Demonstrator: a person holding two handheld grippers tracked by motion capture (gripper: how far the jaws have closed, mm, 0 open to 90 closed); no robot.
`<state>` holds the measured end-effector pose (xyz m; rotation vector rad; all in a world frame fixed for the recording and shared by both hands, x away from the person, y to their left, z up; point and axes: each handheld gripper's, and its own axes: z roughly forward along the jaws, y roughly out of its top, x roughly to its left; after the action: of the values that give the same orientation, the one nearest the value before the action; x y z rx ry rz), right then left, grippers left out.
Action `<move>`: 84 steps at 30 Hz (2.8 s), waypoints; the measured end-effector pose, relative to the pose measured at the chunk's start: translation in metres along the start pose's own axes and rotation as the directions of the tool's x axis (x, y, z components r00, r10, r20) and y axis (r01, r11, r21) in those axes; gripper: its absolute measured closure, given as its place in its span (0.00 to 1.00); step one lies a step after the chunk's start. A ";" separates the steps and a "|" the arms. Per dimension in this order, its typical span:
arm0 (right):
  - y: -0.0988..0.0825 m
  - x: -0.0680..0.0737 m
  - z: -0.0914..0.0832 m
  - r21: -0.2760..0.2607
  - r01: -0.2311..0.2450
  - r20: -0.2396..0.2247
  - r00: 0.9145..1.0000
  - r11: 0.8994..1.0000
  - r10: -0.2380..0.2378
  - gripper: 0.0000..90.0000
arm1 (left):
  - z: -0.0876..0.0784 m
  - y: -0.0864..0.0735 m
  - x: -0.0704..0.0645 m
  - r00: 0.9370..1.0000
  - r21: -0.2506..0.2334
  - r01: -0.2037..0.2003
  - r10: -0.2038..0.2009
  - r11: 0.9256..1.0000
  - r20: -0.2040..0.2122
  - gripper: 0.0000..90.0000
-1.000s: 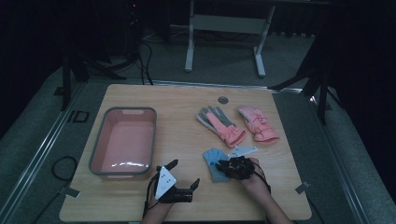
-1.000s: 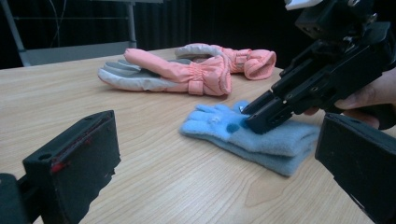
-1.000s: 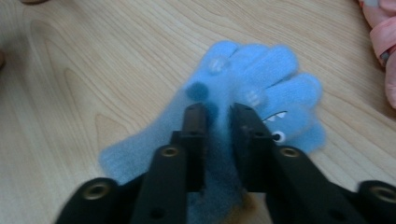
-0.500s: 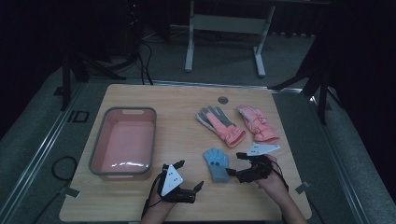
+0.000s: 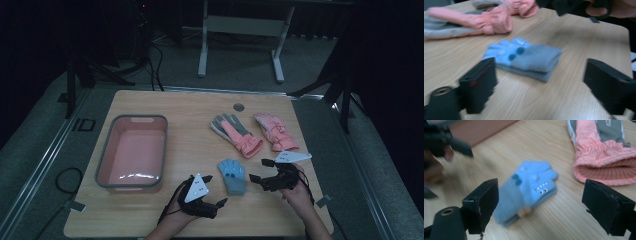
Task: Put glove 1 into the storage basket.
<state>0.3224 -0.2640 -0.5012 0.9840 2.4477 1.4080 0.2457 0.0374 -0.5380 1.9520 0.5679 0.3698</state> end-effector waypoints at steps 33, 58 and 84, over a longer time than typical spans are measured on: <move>0.006 -0.009 0.091 0.180 -0.107 0.078 0.993 0.978 0.094 0.44 | 0.067 0.017 -0.002 0.974 0.217 -0.219 0.199 0.951 0.110 0.52; 0.001 0.024 0.095 0.203 0.117 0.090 0.986 0.972 -0.137 0.91 | 0.066 0.014 0.000 0.978 0.257 -0.210 0.199 0.943 0.069 0.75; 0.049 0.030 0.082 0.098 0.067 0.043 0.997 0.993 -0.071 0.91 | 0.026 0.056 0.020 0.975 0.272 -0.221 0.214 0.937 0.056 0.87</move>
<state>0.3568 -0.1704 -0.5007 0.9304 2.5114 1.2423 0.2879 0.0079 -0.4987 2.2962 0.4025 0.4209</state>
